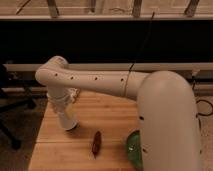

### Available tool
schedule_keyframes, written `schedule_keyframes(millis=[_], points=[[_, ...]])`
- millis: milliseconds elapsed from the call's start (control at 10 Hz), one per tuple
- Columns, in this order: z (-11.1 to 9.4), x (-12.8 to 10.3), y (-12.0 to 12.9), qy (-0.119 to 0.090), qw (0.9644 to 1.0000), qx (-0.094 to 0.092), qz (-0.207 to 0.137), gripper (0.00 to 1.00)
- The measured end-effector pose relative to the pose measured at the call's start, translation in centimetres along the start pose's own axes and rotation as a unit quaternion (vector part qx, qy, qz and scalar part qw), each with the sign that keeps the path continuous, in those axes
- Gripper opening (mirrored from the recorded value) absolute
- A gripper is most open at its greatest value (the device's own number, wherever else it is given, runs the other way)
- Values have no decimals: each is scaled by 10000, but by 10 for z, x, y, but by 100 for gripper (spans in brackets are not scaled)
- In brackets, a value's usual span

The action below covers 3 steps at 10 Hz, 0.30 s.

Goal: Place the ceramic cup over the eraser

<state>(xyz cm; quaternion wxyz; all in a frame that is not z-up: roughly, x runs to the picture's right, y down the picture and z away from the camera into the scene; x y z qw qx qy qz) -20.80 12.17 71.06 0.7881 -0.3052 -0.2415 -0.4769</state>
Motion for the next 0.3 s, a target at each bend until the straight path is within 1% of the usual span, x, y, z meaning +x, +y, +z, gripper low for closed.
schedule_keyframes(millis=[200, 300], points=[[15, 6, 4, -24, 9998, -121, 172, 58], [20, 8, 7, -27, 9995, -157, 272, 70]])
